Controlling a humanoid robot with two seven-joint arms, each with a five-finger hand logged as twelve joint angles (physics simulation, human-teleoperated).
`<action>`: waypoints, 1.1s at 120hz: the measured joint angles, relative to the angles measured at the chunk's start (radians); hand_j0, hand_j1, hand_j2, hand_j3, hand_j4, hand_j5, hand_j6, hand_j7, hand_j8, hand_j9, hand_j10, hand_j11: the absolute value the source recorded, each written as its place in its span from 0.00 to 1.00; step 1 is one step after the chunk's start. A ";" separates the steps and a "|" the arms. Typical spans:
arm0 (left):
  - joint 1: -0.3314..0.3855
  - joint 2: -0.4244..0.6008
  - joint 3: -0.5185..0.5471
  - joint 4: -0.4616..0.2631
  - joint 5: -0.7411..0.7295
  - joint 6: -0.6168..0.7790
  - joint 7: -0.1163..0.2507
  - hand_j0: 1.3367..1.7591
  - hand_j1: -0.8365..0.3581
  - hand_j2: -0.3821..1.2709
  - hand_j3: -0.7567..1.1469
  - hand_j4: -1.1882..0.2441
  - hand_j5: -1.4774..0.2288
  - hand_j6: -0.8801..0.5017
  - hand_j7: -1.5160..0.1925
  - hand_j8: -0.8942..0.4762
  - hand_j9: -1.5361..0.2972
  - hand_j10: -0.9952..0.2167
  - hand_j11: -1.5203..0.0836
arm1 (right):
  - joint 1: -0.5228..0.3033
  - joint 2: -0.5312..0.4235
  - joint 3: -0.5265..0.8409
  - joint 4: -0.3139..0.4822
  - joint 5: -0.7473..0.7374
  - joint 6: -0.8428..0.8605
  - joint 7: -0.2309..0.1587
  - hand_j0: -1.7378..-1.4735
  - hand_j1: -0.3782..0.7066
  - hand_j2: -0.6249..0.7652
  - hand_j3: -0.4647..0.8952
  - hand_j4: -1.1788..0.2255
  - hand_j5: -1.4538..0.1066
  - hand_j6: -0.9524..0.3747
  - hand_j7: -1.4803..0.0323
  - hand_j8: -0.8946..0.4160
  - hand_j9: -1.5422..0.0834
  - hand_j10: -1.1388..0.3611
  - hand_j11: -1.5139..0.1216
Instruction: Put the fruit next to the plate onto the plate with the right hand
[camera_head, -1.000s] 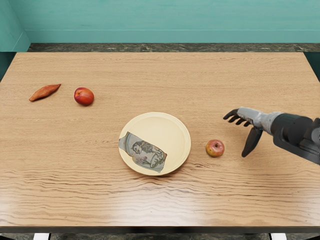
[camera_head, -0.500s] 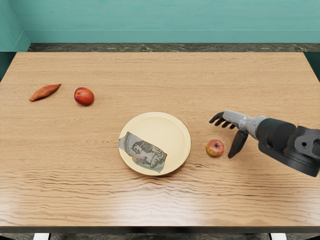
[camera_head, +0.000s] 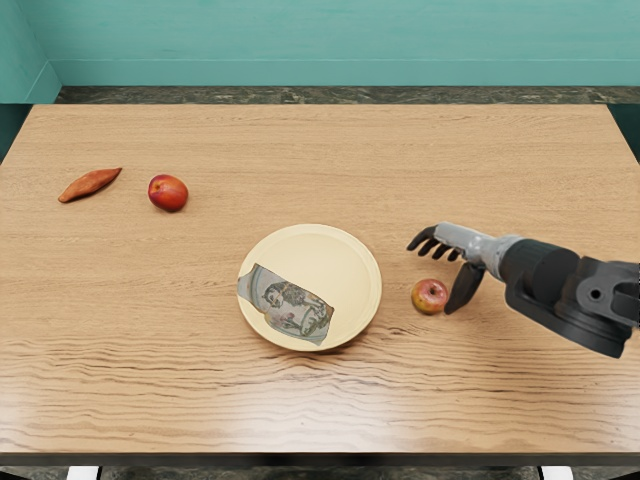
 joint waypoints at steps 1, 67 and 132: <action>0.000 0.000 0.000 0.000 0.000 0.000 0.000 0.76 0.98 0.23 0.40 0.82 0.86 0.63 0.88 0.65 0.83 0.81 0.94 | 0.000 0.001 0.000 0.000 -0.001 -0.001 0.000 0.30 0.37 0.41 0.34 0.62 0.67 0.48 0.71 0.44 0.70 0.55 0.68; 0.000 0.000 0.001 0.000 0.000 0.000 0.000 0.76 0.98 0.23 0.40 0.82 0.86 0.63 0.88 0.65 0.83 0.81 0.94 | -0.019 0.036 -0.018 0.000 -0.074 -0.053 0.000 0.30 0.45 0.43 0.34 0.58 0.63 0.44 0.67 0.41 0.65 0.52 0.63; -0.001 0.000 0.001 0.000 0.000 0.000 0.000 0.76 0.98 0.23 0.40 0.82 0.86 0.63 0.88 0.65 0.83 0.81 0.94 | -0.035 0.057 -0.026 0.000 -0.112 -0.084 0.000 0.30 0.55 0.40 0.34 0.51 0.54 0.37 0.58 0.34 0.57 0.45 0.55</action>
